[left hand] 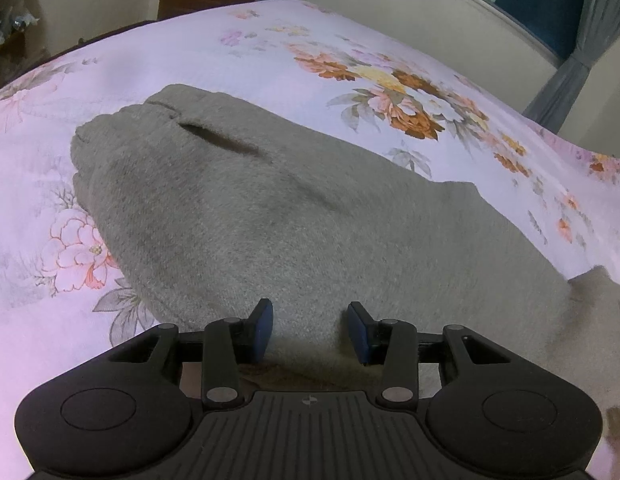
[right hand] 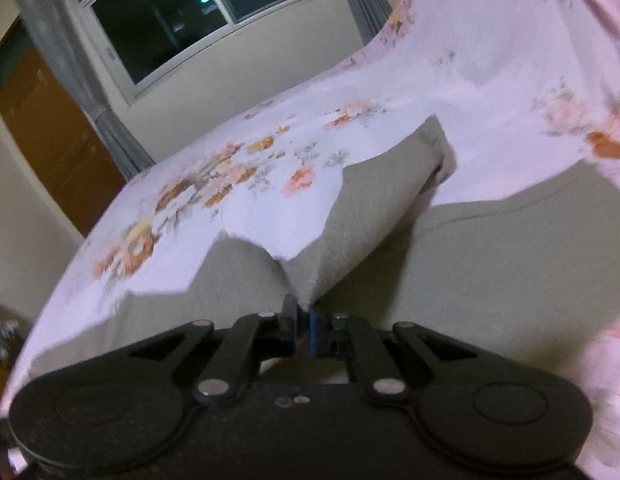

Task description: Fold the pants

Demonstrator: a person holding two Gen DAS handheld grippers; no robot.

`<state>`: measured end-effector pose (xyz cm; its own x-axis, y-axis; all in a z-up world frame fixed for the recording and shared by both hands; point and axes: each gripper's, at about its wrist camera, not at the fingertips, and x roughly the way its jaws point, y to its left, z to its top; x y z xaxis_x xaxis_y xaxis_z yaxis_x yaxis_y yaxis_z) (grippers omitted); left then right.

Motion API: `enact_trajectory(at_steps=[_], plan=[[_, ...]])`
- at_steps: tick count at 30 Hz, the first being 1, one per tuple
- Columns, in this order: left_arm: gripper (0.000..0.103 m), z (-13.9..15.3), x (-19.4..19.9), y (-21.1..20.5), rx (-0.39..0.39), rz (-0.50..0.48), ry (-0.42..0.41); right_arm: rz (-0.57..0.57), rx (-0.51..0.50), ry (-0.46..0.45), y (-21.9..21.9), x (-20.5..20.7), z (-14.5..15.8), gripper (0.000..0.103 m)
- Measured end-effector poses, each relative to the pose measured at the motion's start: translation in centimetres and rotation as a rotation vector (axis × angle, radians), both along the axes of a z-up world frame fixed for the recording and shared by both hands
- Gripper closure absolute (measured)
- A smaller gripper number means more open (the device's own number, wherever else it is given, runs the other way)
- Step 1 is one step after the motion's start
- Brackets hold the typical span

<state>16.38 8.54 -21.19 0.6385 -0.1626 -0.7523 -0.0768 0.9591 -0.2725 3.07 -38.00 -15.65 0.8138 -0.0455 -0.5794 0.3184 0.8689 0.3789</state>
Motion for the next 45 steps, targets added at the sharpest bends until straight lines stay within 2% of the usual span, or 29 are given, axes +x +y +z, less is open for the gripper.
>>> enact_trajectory(at_steps=[5,10,11,12,17,19,21,22,23,24,27,29,31,32,34,36,38,41,44,45], plan=[[0.061,0.0,-0.1,-0.2,0.019,-0.006,-0.005,0.003,-0.002,0.175,0.0,0.3,-4.0,0.095],[0.061,0.0,0.0,-0.3,0.019,-0.001,-0.002,-0.055,-0.126,0.148,-0.7,0.7,-1.7,0.057],[0.061,-0.1,0.1,-0.3,0.019,0.002,-0.001,-0.065,-0.154,0.147,-1.1,1.1,-1.2,0.045],[0.061,-0.1,0.1,-0.4,0.021,0.004,-0.002,-0.070,-0.175,0.155,-1.6,1.6,-1.0,0.040],[0.061,-0.2,0.1,-0.4,0.024,0.004,-0.005,-0.072,-0.227,0.225,-2.1,5.1,-1.7,0.043],[0.061,-0.2,0.0,-0.4,0.023,0.006,-0.005,-0.061,-0.260,0.249,-1.8,6.2,-2.2,0.051],[0.061,-0.2,0.0,-0.4,0.023,0.005,-0.004,-0.056,-0.322,0.253,-1.4,6.8,-2.2,0.072],[0.061,-0.2,0.1,-0.4,0.024,0.005,-0.005,-0.056,-0.333,0.254,-1.6,7.1,-2.2,0.076],[0.061,-0.2,0.1,-0.4,0.026,0.004,-0.004,-0.061,-0.323,0.252,-2.2,7.2,-2.0,0.087],[0.061,-0.2,0.1,-0.3,0.027,0.003,-0.004,-0.071,-0.296,0.238,-3.0,6.9,-1.5,0.091],[0.061,-0.2,0.1,-0.4,0.027,0.001,-0.003,-0.117,-0.224,0.155,-4.8,4.3,0.6,0.092],[0.061,-0.3,0.1,-0.4,0.027,-0.001,-0.002,-0.160,-0.095,0.099,-6.4,1.1,1.3,0.092],[0.061,-0.3,0.1,-0.4,0.028,-0.001,-0.003,-0.199,0.029,0.081,-7.7,-2.1,0.6,0.092],[0.061,-0.3,0.1,-0.4,0.030,-0.003,-0.004,-0.203,0.049,0.103,-7.9,-3.2,-0.2,0.092],[0.061,-0.3,0.1,-0.6,0.041,-0.011,-0.007,-0.196,0.011,0.177,-7.9,-4.0,-1.9,0.093],[0.061,-0.3,0.1,-0.8,0.049,-0.013,-0.007,-0.206,0.005,0.190,-8.2,-4.4,-2.6,0.081],[0.061,-0.2,0.1,-0.8,0.048,-0.011,-0.005,-0.225,-0.050,0.187,-8.2,-3.7,-2.0,0.072],[0.061,-0.2,0.1,-0.9,0.044,-0.004,-0.005,-0.199,-0.117,0.176,-8.1,-2.0,-0.9,0.072],[0.061,-0.3,0.1,-1.1,0.057,-0.002,-0.007,-0.230,-0.065,0.159,-9.7,-0.5,-0.6,0.062],[0.061,-0.3,0.1,-1.2,0.063,-0.003,-0.008,-0.239,-0.042,0.151,-10.4,0.0,-0.5,0.063]])
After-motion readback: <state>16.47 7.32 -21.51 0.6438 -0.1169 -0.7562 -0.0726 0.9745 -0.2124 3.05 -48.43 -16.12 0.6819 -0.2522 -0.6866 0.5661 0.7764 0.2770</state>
